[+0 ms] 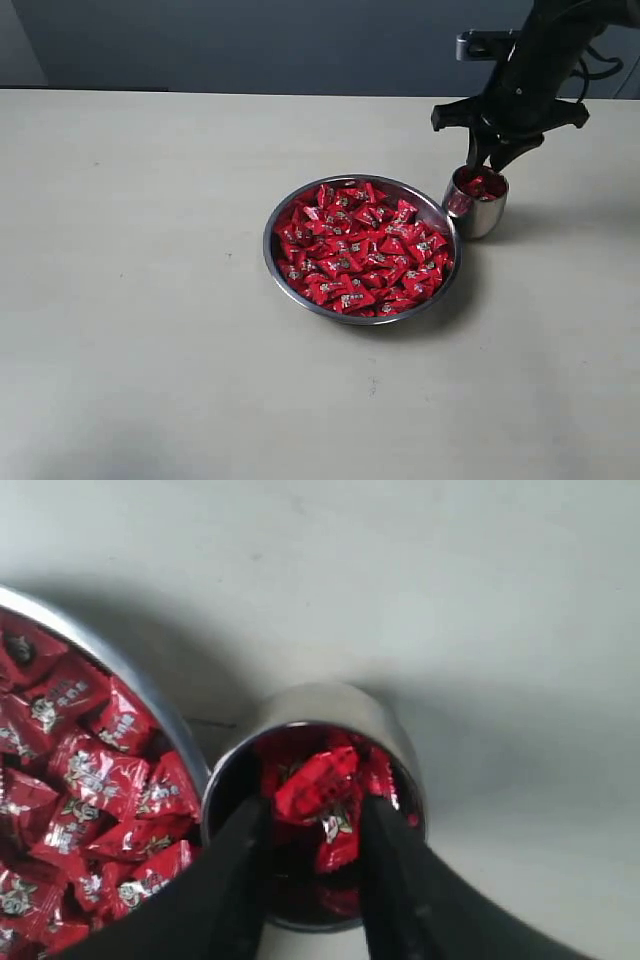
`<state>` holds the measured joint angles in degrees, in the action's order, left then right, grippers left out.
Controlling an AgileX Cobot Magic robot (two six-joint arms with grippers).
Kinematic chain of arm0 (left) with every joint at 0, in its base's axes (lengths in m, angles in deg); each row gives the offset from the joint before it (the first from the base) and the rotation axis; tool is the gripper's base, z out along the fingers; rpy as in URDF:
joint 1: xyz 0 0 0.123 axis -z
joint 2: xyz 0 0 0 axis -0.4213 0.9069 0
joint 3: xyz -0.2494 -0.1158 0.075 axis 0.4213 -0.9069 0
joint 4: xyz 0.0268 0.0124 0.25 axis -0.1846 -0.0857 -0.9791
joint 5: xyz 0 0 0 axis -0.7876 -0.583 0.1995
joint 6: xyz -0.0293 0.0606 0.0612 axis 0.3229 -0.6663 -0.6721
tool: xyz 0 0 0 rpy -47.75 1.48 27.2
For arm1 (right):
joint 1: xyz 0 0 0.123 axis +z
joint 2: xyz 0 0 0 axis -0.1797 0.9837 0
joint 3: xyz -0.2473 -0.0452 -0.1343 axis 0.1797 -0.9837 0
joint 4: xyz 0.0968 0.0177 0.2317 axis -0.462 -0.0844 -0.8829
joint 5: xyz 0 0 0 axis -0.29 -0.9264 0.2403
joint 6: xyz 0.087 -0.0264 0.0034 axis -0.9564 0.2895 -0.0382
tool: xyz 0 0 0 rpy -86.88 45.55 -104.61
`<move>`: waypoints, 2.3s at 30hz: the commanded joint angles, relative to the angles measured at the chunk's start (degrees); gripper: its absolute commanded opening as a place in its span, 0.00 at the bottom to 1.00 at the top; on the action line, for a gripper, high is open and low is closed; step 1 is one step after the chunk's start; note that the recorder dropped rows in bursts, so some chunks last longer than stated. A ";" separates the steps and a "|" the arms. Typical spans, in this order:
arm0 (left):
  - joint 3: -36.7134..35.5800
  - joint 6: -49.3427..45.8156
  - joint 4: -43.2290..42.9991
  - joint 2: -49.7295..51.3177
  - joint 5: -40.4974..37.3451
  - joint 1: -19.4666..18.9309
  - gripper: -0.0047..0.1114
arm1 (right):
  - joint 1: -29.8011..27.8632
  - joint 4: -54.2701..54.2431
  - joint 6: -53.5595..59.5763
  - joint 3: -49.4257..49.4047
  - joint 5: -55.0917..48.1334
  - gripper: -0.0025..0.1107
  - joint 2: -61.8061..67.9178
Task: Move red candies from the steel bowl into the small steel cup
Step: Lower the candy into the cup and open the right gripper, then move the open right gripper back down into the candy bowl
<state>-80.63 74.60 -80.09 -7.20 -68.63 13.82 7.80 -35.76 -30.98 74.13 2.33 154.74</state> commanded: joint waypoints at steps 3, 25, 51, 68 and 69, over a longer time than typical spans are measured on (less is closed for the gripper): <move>-0.11 0.08 -0.11 -0.27 0.45 0.38 0.04 | -0.37 -5.53 0.94 -0.17 0.07 0.29 -5.34; -0.11 0.08 -0.11 -0.27 0.45 0.38 0.04 | 9.97 -15.21 16.59 -0.17 -5.16 0.29 1.35; -0.11 0.08 -0.11 -0.27 0.45 0.38 0.04 | 20.13 -7.58 13.37 -0.17 -4.08 0.29 5.44; -0.11 0.08 -0.11 -0.27 0.45 0.38 0.04 | 20.13 -9.58 14.02 -0.17 -4.77 0.29 5.56; -0.11 0.08 -0.11 -0.27 0.45 0.38 0.04 | 20.13 -9.45 14.02 -0.17 -4.77 0.29 5.56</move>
<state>-80.63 74.60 -80.09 -7.20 -68.63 13.82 27.87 -45.76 -17.62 74.13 -2.13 160.55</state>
